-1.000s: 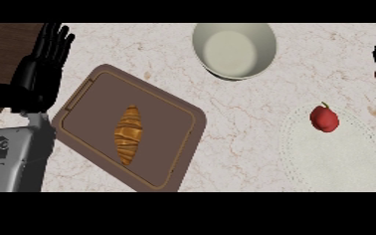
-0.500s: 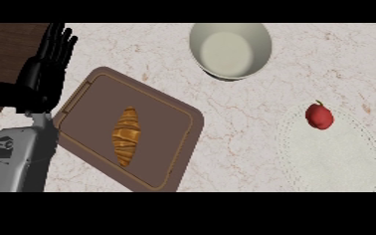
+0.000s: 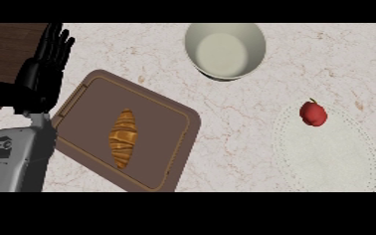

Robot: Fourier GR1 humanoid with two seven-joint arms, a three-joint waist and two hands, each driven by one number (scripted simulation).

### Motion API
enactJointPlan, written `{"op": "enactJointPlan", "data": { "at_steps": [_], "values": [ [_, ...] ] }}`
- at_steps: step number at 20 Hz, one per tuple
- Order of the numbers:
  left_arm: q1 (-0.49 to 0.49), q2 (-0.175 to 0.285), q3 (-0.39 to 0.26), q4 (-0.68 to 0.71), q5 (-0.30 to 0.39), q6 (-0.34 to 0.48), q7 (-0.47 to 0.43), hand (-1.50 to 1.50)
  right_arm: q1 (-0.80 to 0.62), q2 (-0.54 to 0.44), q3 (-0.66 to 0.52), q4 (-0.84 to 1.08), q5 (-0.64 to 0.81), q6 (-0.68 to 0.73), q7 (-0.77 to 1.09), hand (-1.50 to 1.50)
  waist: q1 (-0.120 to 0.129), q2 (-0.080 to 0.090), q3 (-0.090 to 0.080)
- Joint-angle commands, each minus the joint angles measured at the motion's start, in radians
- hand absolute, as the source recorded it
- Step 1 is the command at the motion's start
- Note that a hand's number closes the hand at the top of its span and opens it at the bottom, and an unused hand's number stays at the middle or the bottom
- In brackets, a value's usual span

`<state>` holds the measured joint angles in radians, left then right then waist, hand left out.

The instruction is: Pick the tomato from the placemat and place it in the bowl

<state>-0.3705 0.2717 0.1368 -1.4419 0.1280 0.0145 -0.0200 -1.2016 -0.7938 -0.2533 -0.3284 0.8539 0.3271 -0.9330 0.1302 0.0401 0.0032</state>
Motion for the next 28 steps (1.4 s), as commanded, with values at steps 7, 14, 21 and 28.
{"op": "enactJointPlan", "data": {
  "at_steps": [7, 14, 21, 28],
  "values": [
    [0.034, 0.005, 0.013, -0.016, -0.007, 0.011, -0.006, 0.00, -0.200, 0.105, 0.058, 0.104, -0.016, 0.267, -0.015, 1.50, -0.031, -0.015, -0.003],
    [0.034, 0.007, 0.025, -0.015, 0.000, 0.016, 0.011, 0.00, -0.308, 0.266, 0.127, 0.129, 0.018, 0.253, 0.086, 1.50, -0.047, -0.018, -0.004],
    [0.063, 0.023, 0.044, -0.029, 0.018, -0.006, 0.011, 0.00, -0.252, 0.403, 0.168, 0.162, 0.037, 0.176, 0.111, 1.50, -0.068, -0.019, -0.003],
    [0.028, 0.021, 0.043, -0.026, 0.002, 0.017, 0.025, 0.00, -0.167, 0.551, 0.203, 0.165, 0.078, -0.086, 0.207, 1.50, -0.066, -0.014, -0.003]
  ]
}}
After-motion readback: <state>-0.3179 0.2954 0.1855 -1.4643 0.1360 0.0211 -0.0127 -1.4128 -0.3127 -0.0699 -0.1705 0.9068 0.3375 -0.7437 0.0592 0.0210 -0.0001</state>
